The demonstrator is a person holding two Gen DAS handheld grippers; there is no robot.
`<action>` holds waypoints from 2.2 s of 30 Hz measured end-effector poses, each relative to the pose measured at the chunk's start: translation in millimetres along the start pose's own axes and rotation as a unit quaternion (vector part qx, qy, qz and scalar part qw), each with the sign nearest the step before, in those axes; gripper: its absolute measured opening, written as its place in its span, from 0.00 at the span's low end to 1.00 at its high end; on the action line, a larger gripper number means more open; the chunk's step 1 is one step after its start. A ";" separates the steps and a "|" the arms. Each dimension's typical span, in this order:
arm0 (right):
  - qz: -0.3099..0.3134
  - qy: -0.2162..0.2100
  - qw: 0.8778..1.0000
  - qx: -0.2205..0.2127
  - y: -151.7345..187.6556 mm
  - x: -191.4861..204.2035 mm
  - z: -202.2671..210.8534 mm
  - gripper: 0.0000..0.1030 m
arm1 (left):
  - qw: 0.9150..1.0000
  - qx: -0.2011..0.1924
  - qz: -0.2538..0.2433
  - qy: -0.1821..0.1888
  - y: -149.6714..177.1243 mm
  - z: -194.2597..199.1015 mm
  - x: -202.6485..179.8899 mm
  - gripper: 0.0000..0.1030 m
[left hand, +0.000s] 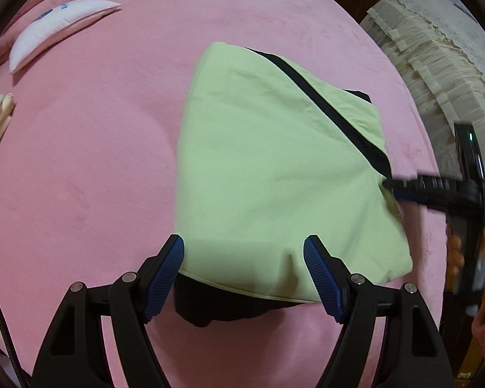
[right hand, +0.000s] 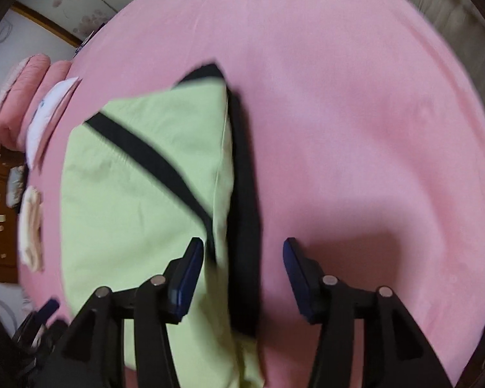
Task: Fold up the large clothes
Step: 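Lay the flipped green bundle flat with the left tool and release, then press and square the green bundle edges with both tools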
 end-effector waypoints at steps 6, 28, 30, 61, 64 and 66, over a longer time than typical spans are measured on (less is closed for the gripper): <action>-0.006 -0.025 1.000 -0.016 29.4 5.5 -6.8 0.11 | 1.000 0.017 0.007 -0.020 2.0 -12.4 3.6 0.73; 0.076 -0.119 0.990 0.000 86.9 124.9 -45.5 0.07 | 0.993 0.067 -0.069 -0.074 34.4 -57.0 -5.3 0.73; 0.084 -0.061 0.994 0.033 109.1 111.2 -67.6 0.00 | 0.993 0.060 -0.074 -0.074 37.7 -57.3 -2.9 0.73; 0.048 0.050 0.981 -0.181 -51.4 67.9 -61.6 0.00 | 0.994 -0.048 0.059 -0.076 -92.4 -98.9 20.9 0.67; 0.013 0.015 0.988 -0.152 -23.3 59.9 -36.4 0.04 | 0.992 -0.034 0.082 -0.085 -70.8 -83.4 36.7 0.67; -0.002 0.040 0.989 -0.143 9.6 57.2 -26.8 0.04 | 0.992 -0.022 0.090 -0.088 -45.0 -71.3 42.3 0.67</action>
Point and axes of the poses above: each gripper's, at about its wrist camera, not at the fingertips, and z roughly against the way its jaws point, x to its left, y to its underside, the point moved 10 cm from there along -z, roughly the way its jaws point, and after that the axes turned 14 degrees about -y, right-handed, at the moved point
